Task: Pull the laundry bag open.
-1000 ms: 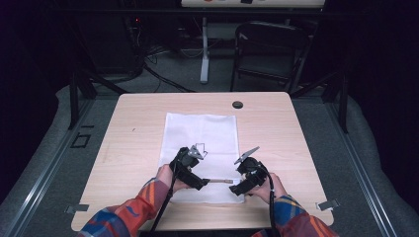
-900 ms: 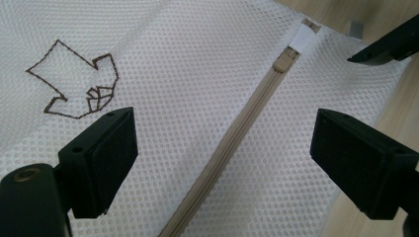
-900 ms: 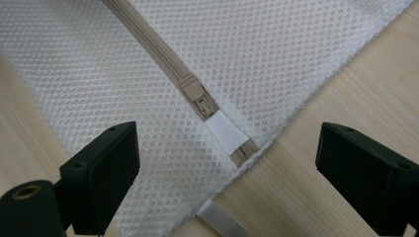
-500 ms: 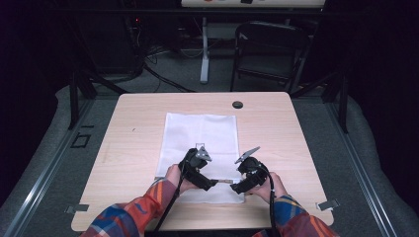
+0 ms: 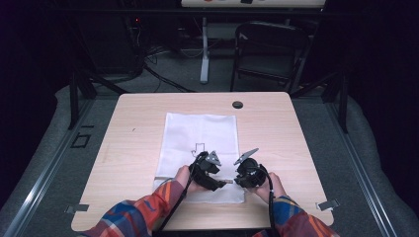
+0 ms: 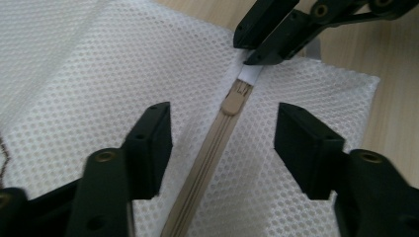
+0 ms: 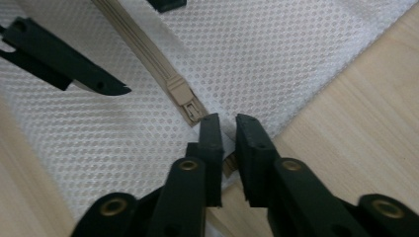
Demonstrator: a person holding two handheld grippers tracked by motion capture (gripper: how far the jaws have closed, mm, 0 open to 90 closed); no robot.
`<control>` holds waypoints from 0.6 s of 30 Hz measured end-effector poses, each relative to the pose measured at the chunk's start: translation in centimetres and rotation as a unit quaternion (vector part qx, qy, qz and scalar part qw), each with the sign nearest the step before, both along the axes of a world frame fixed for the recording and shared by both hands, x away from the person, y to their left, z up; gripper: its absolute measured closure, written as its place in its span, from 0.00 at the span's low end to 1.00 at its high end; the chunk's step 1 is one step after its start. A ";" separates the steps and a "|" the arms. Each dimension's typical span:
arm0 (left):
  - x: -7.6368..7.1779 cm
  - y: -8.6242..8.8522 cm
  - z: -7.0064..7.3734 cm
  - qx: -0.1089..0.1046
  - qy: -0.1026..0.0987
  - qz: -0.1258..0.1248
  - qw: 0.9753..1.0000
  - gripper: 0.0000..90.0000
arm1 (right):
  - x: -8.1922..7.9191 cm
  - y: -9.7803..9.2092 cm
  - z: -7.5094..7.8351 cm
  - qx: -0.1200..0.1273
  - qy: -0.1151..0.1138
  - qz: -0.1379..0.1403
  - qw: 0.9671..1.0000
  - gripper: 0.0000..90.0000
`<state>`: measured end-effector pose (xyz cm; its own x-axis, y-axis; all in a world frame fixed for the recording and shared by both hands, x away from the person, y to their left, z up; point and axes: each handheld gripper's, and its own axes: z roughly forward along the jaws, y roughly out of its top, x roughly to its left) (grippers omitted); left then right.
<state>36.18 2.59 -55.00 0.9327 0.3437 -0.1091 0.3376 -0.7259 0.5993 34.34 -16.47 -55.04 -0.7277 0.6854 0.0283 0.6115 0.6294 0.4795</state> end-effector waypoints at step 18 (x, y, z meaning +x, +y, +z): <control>0.6 -2.2 -1.7 -0.003 0.019 -0.024 1.000 0.86 | -0.1 0.4 -0.5 -0.005 0.009 0.017 1.000 1.00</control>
<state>36.75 0.37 -56.68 0.9434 0.2974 -0.1470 0.3248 -0.7385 0.5909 34.27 -16.11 -55.51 -0.7501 0.6604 0.0346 0.5978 0.6547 0.4626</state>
